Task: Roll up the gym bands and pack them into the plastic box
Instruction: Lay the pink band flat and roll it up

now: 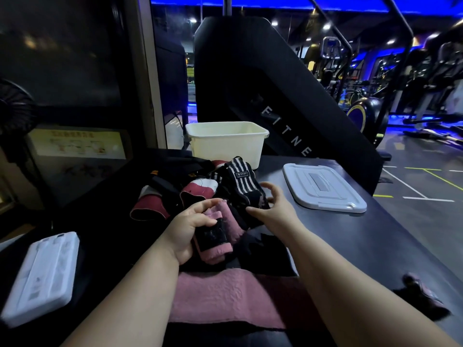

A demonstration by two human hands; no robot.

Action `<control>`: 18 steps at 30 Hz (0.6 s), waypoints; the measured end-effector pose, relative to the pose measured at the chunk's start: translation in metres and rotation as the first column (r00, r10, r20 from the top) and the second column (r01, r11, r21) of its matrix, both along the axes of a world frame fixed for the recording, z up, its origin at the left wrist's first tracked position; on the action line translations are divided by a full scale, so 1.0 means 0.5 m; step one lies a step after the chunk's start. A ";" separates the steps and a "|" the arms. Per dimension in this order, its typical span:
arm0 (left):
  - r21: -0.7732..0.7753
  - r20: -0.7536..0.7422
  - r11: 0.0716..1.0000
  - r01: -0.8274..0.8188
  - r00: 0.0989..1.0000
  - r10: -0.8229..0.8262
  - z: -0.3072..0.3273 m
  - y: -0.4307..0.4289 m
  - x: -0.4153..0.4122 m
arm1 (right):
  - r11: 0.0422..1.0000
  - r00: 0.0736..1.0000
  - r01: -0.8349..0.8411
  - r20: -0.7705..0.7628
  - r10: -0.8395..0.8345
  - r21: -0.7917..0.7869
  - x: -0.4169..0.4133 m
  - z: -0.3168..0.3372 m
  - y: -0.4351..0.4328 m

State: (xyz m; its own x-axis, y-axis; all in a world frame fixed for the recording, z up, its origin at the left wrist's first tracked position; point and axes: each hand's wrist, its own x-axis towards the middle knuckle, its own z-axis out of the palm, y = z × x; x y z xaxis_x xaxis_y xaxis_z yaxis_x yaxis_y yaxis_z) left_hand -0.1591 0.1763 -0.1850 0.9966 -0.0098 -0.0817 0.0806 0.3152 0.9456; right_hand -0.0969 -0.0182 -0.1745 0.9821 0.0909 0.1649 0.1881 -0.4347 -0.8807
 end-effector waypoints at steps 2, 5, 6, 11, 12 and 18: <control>-0.040 0.016 0.999 -0.007 1.000 0.008 -0.001 0.000 0.000 | 0.993 0.994 -0.053 0.085 0.062 -0.106 0.001 0.009 0.004; -0.085 0.028 0.996 0.003 1.000 -0.001 -0.002 0.004 -0.002 | 0.949 0.982 -0.106 0.121 0.148 -0.298 -0.006 0.013 0.018; -0.089 0.031 0.996 0.002 1.000 0.000 -0.001 0.004 -0.003 | 0.934 0.981 -0.091 0.132 0.144 -0.345 -0.006 0.012 0.021; -0.064 0.060 0.998 -0.021 0.998 0.024 0.000 -0.007 -0.007 | 0.814 0.938 0.068 0.314 0.145 -0.578 -0.019 0.025 0.027; -0.064 0.064 0.997 -0.035 0.997 0.039 0.000 -0.008 -0.008 | 0.809 0.930 0.089 0.340 0.142 -0.581 -0.022 0.026 0.030; -0.025 0.078 0.996 -0.082 0.993 0.084 -0.004 -0.001 -0.014 | 0.853 0.970 -0.057 0.172 0.170 -0.519 -0.008 0.015 0.042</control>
State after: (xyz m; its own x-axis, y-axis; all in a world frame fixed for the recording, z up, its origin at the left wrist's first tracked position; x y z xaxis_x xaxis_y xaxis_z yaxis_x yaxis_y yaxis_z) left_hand -0.1659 0.1758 -0.1870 0.9974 0.0724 -0.0034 -0.0214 0.3384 0.9408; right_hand -0.1011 0.0028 -0.1671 0.9091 0.3255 0.2599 0.4141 -0.7736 -0.4796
